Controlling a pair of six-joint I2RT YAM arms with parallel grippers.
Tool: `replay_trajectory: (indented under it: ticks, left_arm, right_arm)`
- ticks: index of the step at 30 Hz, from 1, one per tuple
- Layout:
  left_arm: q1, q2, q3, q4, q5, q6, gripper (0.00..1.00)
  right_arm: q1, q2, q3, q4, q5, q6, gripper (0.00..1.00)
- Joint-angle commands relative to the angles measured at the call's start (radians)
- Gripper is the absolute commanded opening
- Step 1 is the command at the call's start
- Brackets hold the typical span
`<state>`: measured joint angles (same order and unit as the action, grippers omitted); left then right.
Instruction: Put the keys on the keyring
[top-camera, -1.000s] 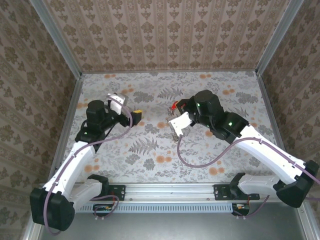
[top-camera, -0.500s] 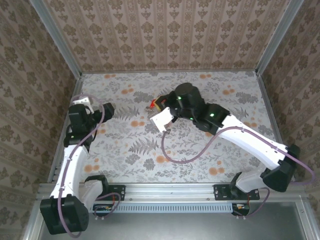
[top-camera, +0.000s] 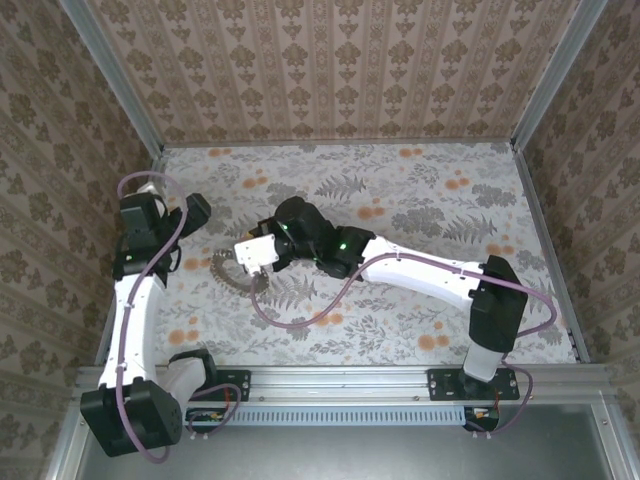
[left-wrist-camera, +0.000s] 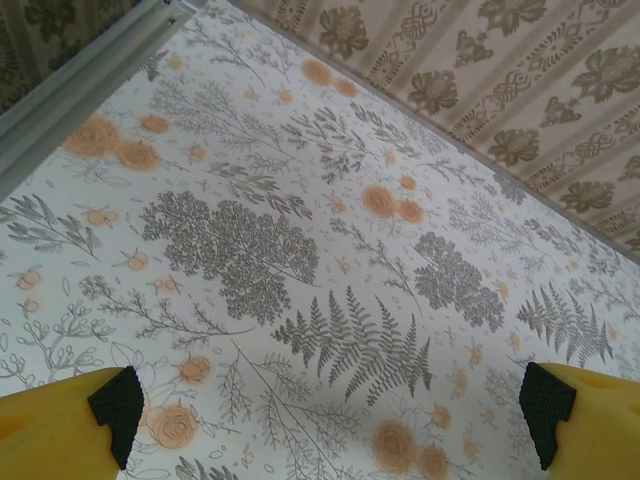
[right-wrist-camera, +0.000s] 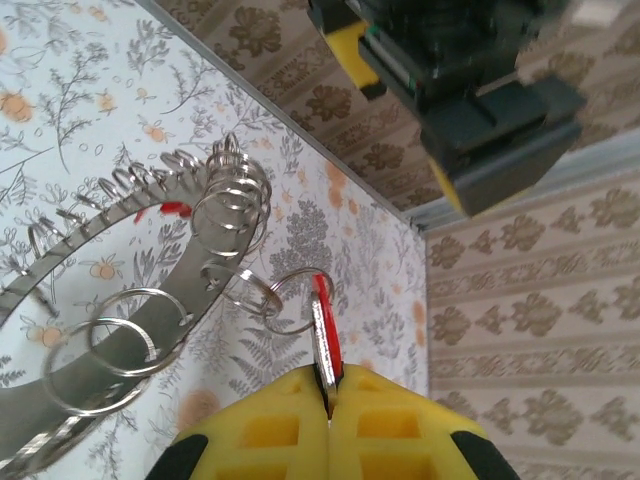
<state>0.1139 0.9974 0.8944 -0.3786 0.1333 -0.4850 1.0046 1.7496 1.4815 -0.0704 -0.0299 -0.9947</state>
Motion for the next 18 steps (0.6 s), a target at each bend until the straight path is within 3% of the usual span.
replay_trajectory:
  ticks: [1, 7, 11, 18]
  left_arm:
    - [0.004, 0.003, 0.019, -0.061, -0.038, -0.006, 1.0]
    - [-0.068, 0.012, -0.004, -0.033, -0.111, 0.004, 1.0]
    - [-0.109, 0.034, -0.006, -0.01, -0.131, 0.004, 1.0]
    - [-0.16, 0.07, 0.0, 0.012, -0.177, 0.037, 1.0]
  right_arm:
    - [-0.052, 0.017, -0.086, 0.145, 0.025, 0.175, 0.0]
    - [-0.156, 0.025, -0.242, 0.212, 0.043, 0.279, 0.0]
    - [-0.23, 0.02, -0.32, 0.193, 0.142, 0.267, 0.0]
    - [-0.398, -0.009, -0.463, 0.154, 0.206, 0.182, 0.0]
